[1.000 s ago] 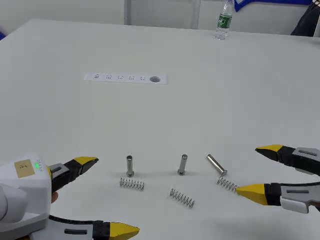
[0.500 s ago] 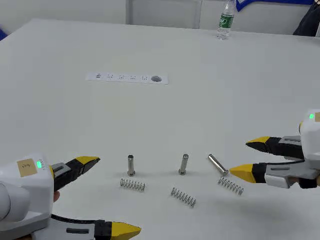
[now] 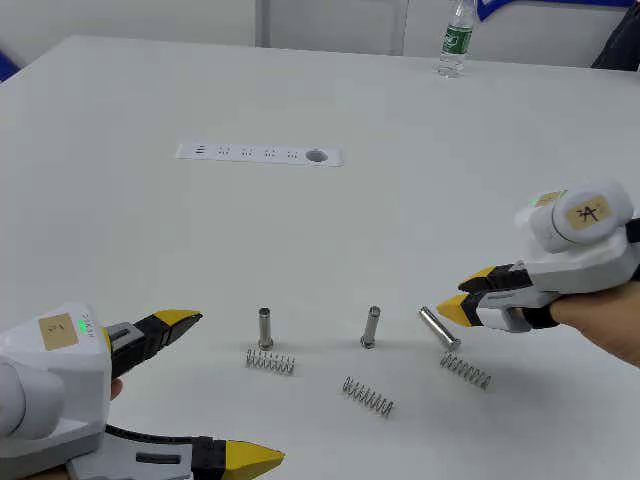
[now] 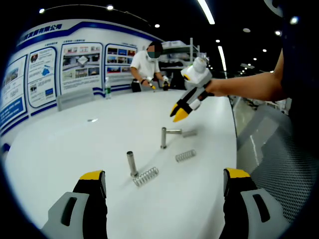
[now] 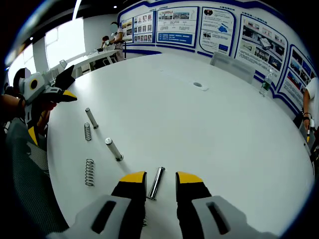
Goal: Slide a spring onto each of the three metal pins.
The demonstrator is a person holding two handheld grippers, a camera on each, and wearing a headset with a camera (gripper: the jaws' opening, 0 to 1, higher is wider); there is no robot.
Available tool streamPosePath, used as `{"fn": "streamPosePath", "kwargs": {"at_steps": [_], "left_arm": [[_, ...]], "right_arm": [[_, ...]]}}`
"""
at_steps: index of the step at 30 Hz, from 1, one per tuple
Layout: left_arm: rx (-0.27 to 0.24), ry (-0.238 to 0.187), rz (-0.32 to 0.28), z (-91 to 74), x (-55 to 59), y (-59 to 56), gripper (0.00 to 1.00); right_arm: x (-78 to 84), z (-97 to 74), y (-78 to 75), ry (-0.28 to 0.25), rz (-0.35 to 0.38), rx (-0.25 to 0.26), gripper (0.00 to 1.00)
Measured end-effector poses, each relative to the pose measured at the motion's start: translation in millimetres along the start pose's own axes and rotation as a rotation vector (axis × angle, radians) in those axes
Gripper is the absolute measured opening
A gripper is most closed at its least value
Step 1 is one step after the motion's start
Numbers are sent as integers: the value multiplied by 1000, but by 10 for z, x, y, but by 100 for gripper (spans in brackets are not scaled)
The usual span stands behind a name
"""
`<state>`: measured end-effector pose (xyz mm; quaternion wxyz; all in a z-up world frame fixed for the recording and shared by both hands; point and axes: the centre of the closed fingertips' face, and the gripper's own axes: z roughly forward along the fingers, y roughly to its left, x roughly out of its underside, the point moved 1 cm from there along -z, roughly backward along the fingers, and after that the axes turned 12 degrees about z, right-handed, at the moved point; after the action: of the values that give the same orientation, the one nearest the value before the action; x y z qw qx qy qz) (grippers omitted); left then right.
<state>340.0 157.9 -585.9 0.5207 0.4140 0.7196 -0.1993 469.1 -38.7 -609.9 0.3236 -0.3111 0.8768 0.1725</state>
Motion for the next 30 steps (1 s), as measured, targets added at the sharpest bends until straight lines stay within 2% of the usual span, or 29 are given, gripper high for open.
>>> {"fn": "streamPosePath", "kwargs": {"at_steps": [11, 16, 30], "left_arm": [[6, 8, 3, 17, 26, -20, 99], [8, 9, 2, 23, 37, -26, 99], [9, 18, 3, 2, 89, -9, 98]], "right_arm": [[116, 291, -10, 112, 57, 40, 17], [145, 392, -42, 140, 71, 50, 15], [186, 451, -101, 189, 111, 55, 11]]}}
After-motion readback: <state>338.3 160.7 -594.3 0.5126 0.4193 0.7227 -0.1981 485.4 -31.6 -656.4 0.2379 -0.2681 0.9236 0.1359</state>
